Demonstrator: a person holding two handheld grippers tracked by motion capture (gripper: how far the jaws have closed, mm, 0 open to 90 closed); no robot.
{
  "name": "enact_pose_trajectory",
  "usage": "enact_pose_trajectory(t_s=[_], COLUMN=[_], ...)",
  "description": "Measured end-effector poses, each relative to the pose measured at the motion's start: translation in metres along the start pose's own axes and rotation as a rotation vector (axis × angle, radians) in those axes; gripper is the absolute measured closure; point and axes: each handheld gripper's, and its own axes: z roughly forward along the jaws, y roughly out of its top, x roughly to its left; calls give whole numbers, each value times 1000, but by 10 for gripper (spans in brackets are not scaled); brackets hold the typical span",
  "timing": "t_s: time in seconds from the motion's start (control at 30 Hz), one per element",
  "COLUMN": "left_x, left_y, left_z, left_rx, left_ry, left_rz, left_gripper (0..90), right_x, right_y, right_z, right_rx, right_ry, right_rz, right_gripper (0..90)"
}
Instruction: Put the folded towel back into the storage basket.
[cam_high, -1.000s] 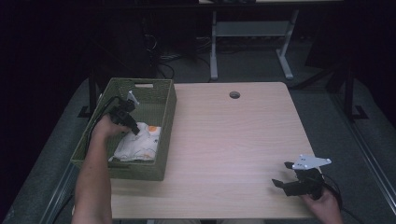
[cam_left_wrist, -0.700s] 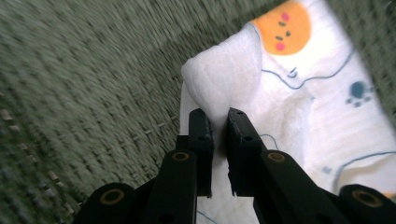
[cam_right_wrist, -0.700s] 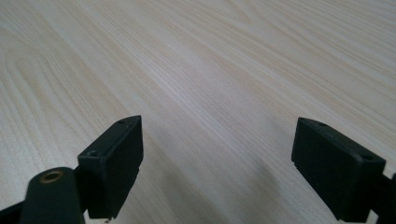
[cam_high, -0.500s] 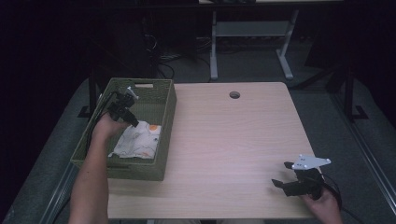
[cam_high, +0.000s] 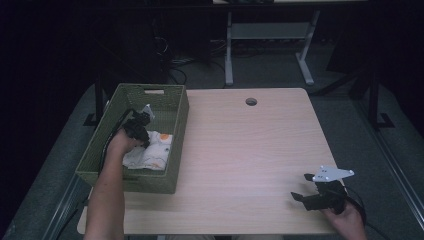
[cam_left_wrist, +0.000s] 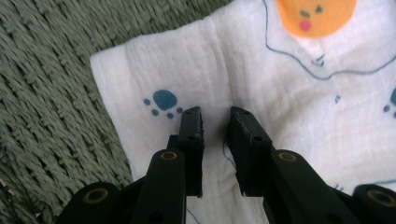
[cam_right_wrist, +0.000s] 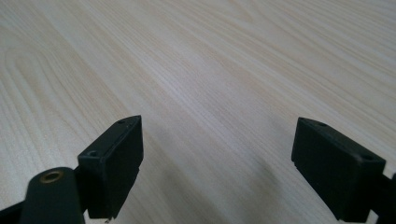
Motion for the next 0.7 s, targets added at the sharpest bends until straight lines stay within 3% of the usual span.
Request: enact_pose_trajectory(t_s=[0.37,0.7], left_x=[3,-11], left_y=[-9,-22], left_z=[-29,-53], left_rx=[-92,-148], left_ry=[-6,-11], left_rz=[-12,1], left_gripper=[723,689], right_x=[2,4], right_y=[2,4], right_z=[1,1], right_rx=[-1,-3], right_ry=[3,8], right_rz=[1,-7], right_gripper=[164,164])
